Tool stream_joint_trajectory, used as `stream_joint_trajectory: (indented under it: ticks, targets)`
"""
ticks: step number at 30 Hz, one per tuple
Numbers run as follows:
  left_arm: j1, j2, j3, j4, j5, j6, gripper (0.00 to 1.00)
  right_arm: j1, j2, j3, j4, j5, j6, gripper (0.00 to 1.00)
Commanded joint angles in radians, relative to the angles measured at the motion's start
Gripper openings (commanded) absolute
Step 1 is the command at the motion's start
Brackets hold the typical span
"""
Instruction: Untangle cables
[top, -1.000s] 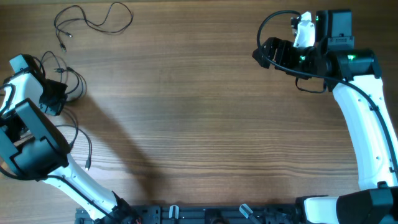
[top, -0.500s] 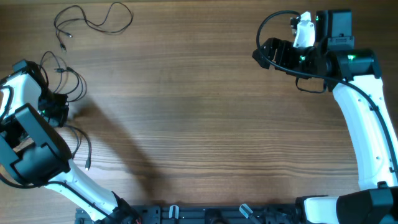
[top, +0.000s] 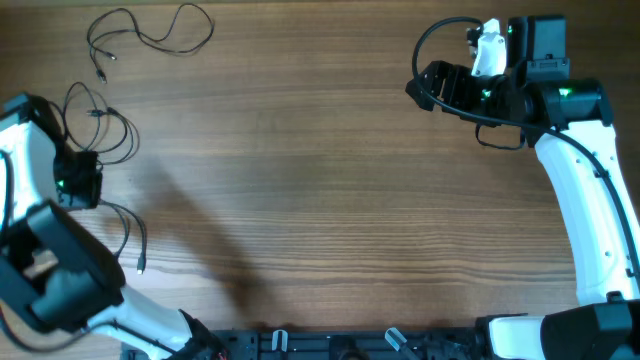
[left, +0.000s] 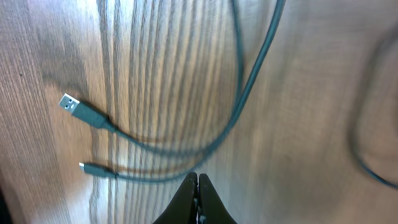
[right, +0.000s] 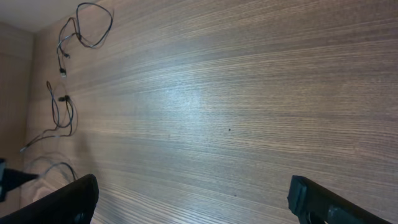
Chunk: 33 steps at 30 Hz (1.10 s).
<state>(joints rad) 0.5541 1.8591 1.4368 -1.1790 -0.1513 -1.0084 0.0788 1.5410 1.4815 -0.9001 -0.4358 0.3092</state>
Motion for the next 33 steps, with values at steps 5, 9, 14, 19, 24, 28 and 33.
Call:
stream_joint_trajectory:
  ticks: [5,9,14,19,24,28,33]
  targets:
    - [-0.089,-0.279,-0.003,0.091,0.363,0.296,0.08,0.002,0.014,-0.001,0.005,0.010,-0.017,1.00]
    - [-0.159,-0.279,-0.003,0.066,0.473,0.387,0.62,0.002,0.013,-0.001,-0.008,0.006,0.013,1.00]
    - [-0.284,-0.336,-0.003,0.070,0.604,0.620,0.82,0.002,-0.037,-0.001,-0.032,0.011,0.005,1.00]
    - [-0.460,-0.525,-0.003,0.067,0.453,0.634,0.80,0.002,-0.096,-0.001,-0.095,0.040,-0.005,0.98]
    - [-0.681,-0.755,-0.003,0.048,0.209,0.634,0.87,0.002,-0.265,-0.001,-0.171,0.155,-0.061,0.94]
    - [-0.696,-0.782,-0.003,0.041,0.209,0.635,1.00,0.002,-0.459,-0.021,-0.177,0.159,-0.127,0.91]
    - [-0.696,-0.777,-0.003,0.041,0.209,0.635,1.00,0.002,-0.751,-0.234,-0.110,0.214,-0.126,0.97]
